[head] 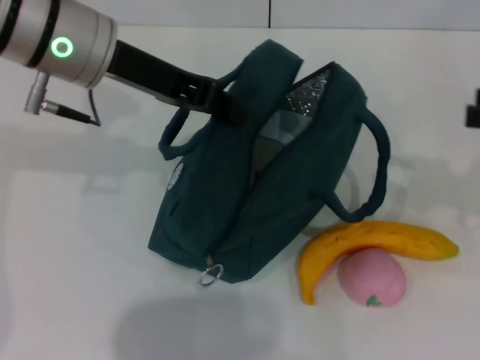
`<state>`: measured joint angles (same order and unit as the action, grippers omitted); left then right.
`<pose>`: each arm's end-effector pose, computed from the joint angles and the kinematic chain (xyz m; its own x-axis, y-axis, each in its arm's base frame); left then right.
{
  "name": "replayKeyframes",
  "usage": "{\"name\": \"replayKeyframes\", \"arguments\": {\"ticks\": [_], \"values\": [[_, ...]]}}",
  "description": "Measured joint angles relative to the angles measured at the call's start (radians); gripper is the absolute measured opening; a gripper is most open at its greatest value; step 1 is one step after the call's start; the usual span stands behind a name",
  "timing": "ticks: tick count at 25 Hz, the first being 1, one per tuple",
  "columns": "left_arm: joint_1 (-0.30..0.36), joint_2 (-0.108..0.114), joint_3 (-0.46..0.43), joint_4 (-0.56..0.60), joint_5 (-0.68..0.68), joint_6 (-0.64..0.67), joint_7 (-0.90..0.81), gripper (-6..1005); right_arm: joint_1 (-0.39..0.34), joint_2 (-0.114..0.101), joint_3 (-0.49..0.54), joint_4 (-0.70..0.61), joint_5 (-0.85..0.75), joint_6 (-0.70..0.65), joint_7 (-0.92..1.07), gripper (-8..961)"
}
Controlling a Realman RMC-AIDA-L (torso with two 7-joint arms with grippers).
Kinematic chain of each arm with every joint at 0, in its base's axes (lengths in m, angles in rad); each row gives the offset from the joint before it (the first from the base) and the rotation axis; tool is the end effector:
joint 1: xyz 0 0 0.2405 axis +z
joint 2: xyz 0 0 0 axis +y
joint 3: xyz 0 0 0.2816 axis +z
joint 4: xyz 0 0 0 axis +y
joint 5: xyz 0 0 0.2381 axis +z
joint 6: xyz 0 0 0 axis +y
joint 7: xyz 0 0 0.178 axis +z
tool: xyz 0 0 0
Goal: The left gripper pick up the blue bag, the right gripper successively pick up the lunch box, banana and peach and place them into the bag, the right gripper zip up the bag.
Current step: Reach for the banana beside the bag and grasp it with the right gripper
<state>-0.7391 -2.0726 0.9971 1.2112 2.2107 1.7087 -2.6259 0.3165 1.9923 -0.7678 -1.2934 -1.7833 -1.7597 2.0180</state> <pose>-0.1404 0.4169 -0.0051 0.6027 0.7836 0.1507 0.7945 -0.6069 -0.0213 0.2510 0.3481 0.1021 0.7121 -0.4424 -0.5452 -0.6021 -0.7842 -0.1500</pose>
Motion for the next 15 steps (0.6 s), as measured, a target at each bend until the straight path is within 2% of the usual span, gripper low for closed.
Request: {"name": "replayKeyframes", "arguments": {"ticks": [2,5,7,10,15], "values": [[0.019,0.003,-0.002,-0.001,-0.004,-0.013,0.001,52,-0.033,0.007,-0.013,-0.151,-0.062,-0.028,0.038,511],[0.029,0.003,-0.010,-0.004,-0.005,-0.014,0.002,52,-0.038,0.010,-0.068,-0.292,-0.189,-0.063,0.097,512],[0.031,0.002,-0.022,-0.011,-0.004,-0.015,0.004,52,-0.035,0.010,-0.122,-0.347,-0.286,-0.065,0.121,512],[0.029,-0.001,-0.026,-0.014,-0.006,-0.025,0.006,52,-0.020,0.011,-0.276,-0.432,-0.510,-0.046,0.183,512],[0.028,-0.006,-0.027,-0.015,-0.007,-0.031,0.003,52,0.010,0.018,-0.378,-0.451,-0.643,-0.041,0.216,512]]}}
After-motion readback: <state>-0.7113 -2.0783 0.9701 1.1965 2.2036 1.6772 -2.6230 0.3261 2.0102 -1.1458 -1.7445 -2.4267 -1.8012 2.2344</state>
